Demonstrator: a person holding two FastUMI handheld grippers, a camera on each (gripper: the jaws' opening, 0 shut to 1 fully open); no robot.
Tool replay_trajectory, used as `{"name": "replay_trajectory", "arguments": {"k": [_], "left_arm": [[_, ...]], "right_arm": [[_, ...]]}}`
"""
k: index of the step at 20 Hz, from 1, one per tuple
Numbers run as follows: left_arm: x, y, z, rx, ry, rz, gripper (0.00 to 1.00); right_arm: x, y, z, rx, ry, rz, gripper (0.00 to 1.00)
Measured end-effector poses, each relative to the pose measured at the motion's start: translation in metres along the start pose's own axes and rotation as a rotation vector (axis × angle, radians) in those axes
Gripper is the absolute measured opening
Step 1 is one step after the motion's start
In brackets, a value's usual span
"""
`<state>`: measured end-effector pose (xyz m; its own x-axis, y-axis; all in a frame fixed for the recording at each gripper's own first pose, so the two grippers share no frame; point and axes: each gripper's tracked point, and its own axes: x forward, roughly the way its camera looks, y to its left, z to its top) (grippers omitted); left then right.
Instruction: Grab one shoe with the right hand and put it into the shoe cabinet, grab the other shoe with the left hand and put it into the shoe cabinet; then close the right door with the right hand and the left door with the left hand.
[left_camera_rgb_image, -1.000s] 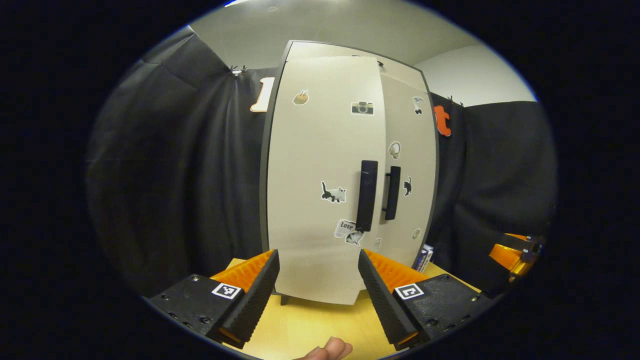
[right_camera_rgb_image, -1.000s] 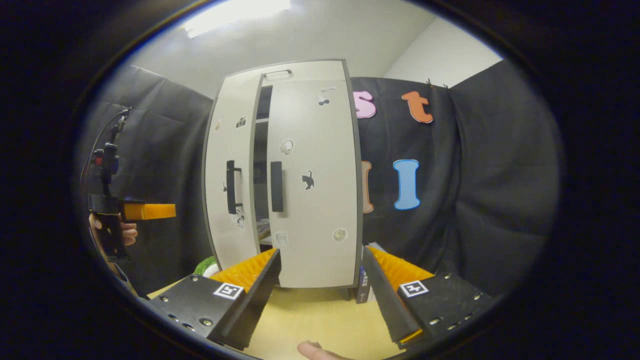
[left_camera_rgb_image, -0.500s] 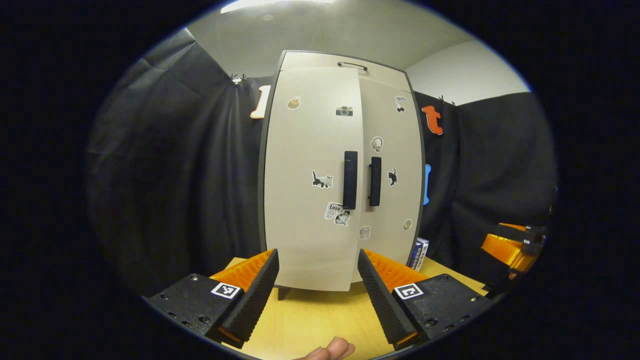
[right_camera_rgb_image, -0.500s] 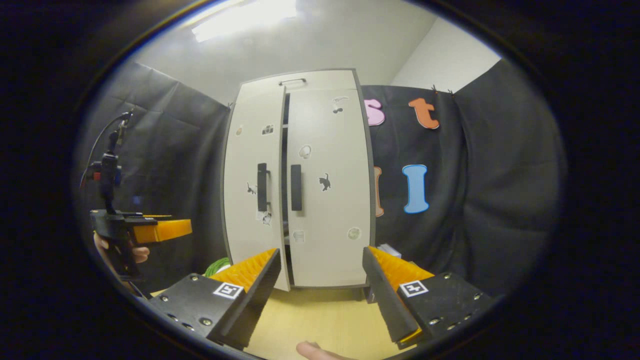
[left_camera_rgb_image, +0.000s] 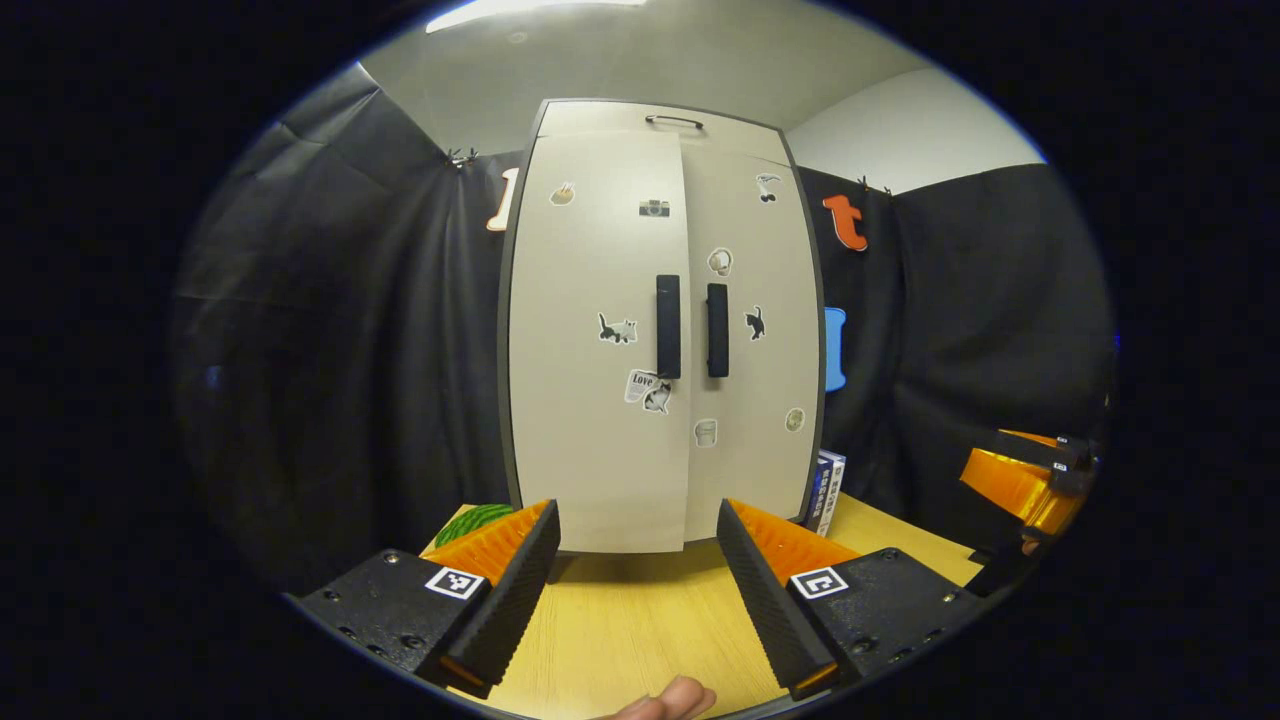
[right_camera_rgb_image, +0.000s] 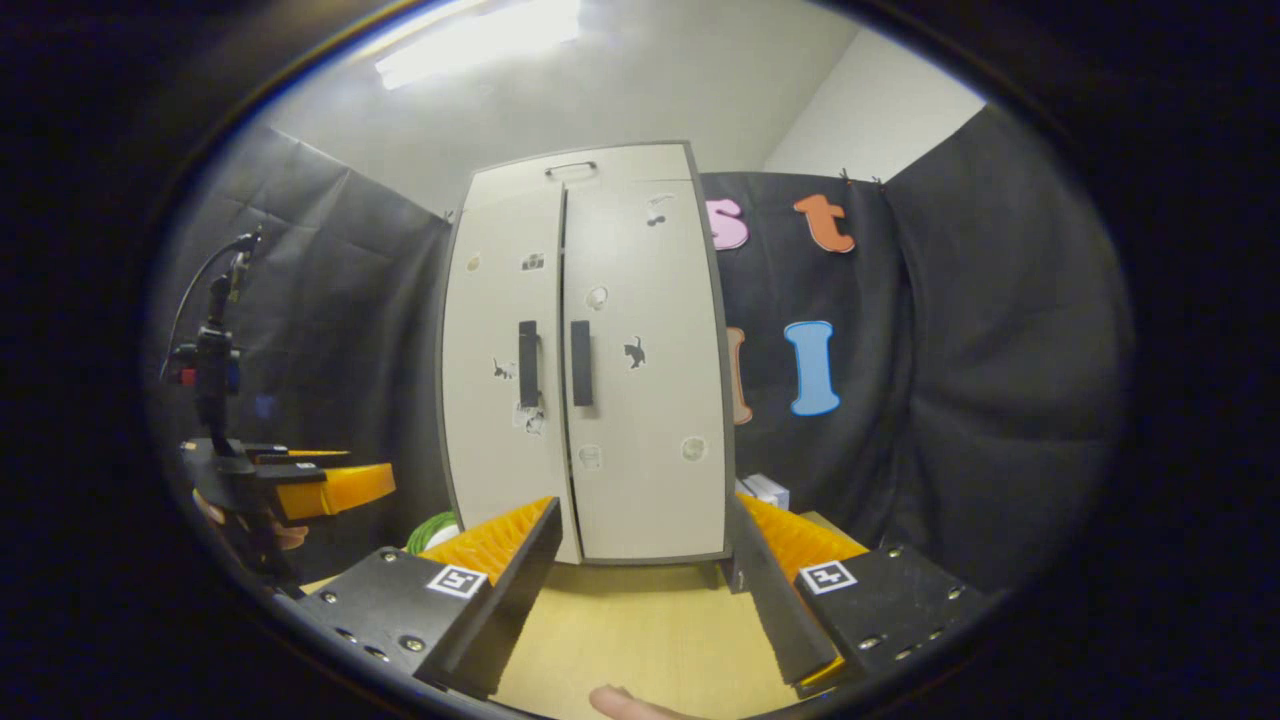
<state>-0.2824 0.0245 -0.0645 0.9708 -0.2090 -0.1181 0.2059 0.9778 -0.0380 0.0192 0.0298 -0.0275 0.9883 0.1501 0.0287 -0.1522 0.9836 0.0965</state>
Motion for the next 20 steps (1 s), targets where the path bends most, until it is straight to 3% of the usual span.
{"name": "replay_trajectory", "arguments": {"k": [8, 20], "left_arm": [[-0.014, 0.002, 0.015, -0.036, -0.043, -0.018, 0.93], [-0.015, 0.022, 0.016, -0.075, -0.071, 0.036, 0.96]], "right_arm": [[0.000, 0.005, 0.011, -0.017, -0.051, -0.034, 0.98], [0.001, 0.029, -0.002, -0.115, -0.059, -0.021, 0.98]]}}
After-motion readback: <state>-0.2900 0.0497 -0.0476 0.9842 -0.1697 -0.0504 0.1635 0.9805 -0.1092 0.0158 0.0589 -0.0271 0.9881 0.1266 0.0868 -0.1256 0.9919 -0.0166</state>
